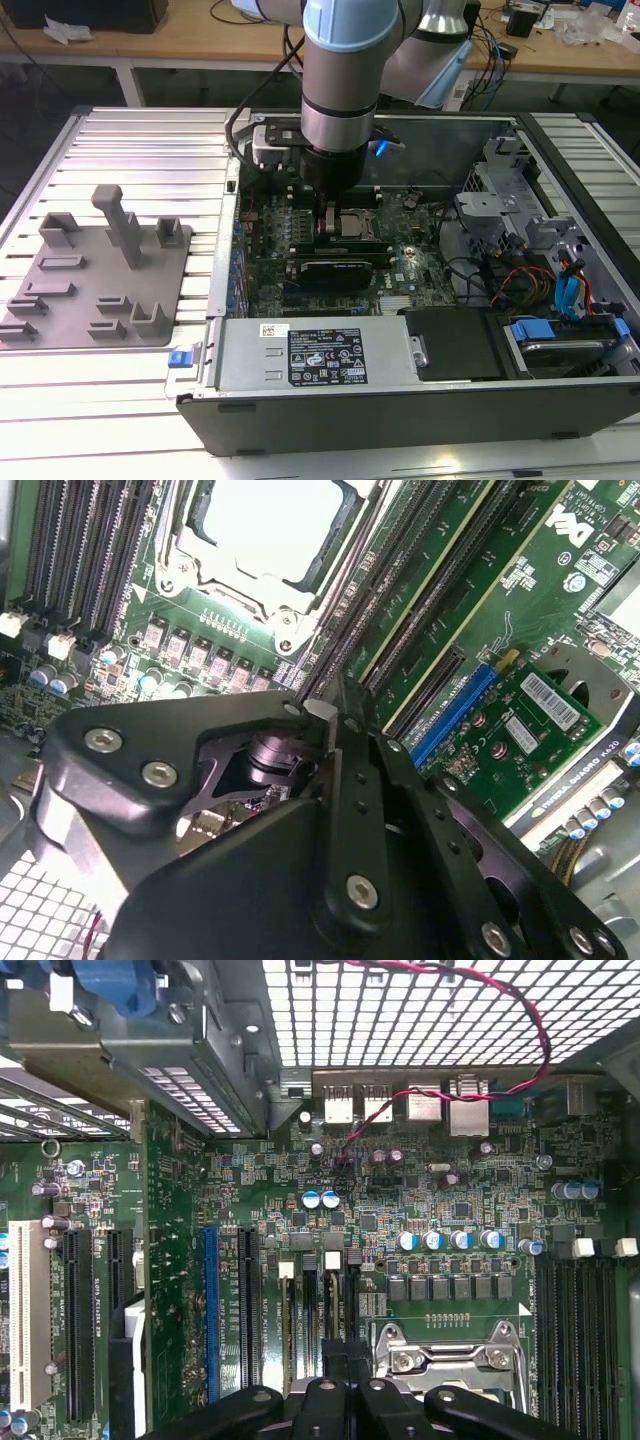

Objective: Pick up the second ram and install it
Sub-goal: 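Press down the second ram until it locks into place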

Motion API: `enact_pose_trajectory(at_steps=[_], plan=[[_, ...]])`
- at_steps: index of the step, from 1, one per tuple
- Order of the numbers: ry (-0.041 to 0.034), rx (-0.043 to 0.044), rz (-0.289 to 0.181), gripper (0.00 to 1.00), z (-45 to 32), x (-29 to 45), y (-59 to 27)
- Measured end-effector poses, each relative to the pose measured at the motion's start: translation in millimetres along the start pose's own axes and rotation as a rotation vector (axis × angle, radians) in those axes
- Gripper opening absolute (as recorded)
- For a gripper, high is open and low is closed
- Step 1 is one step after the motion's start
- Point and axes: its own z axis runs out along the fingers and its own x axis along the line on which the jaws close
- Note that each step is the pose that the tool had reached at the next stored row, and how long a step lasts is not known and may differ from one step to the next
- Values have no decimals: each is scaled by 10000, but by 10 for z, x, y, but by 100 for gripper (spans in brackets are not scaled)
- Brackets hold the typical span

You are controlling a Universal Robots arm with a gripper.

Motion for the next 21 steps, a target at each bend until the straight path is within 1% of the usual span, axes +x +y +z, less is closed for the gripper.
enact_pose_trajectory(at_steps=[6,11,12,14,15,17,21], plan=[[-1,1,0,8,4,0,0],[-1,1,0,8,-257,-2,6],[-2,1,-1,8,-279,-3,6],[-3,1,-1,8,-279,-3,6],[2,-1,-2,8,-281,-2,-8],[0,0,-1,8,-283,-5,-124],[0,0,0,8,-287,-9,-318]])
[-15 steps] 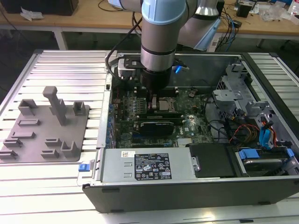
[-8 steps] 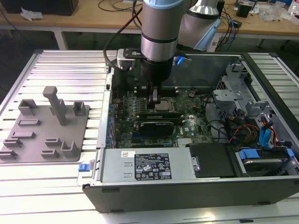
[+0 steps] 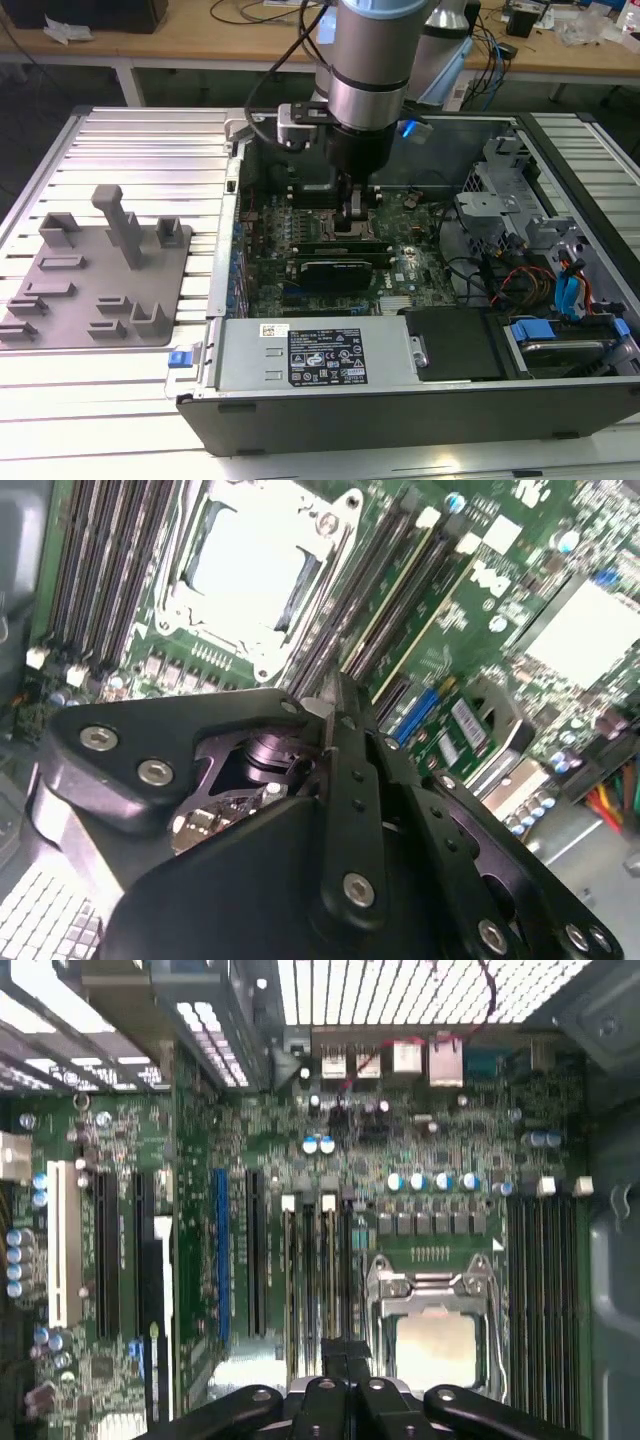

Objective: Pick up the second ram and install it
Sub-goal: 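Press down the second ram until it locks into place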

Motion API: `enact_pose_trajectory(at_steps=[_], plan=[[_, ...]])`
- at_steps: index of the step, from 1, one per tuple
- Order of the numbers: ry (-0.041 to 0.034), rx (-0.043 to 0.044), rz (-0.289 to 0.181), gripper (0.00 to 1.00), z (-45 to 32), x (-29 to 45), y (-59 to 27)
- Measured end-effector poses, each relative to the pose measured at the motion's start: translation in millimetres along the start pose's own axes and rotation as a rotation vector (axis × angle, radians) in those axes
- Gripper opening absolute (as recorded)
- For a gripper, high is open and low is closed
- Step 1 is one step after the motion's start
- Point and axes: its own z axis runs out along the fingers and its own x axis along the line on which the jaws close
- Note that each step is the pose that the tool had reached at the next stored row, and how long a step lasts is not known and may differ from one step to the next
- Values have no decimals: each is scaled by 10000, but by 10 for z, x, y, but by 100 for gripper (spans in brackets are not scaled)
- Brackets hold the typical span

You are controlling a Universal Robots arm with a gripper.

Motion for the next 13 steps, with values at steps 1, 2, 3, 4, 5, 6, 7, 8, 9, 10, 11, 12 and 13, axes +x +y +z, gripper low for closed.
enact_pose_trajectory(at_steps=[1,2,3,4,5,6,7,8,9,10,11,12,13], plan=[[0,1,0,8,0,-1,-28],[0,1,1,8,-10,-2,-29],[-3,1,-1,8,-16,-2,-29],[-3,2,-1,8,-17,-1,-29],[-2,1,-1,8,-19,-1,-29],[-1,1,0,8,-22,-1,-29],[0,1,0,8,-26,-1,-28],[-1,1,0,8,-28,-1,-28],[-1,0,-1,8,-30,-1,-28],[-1,0,0,8,-34,-1,-28],[-2,1,-1,8,-37,-1,-28],[-1,1,-1,8,-38,-1,-28],[-1,1,-1,8,-40,-1,-28]])
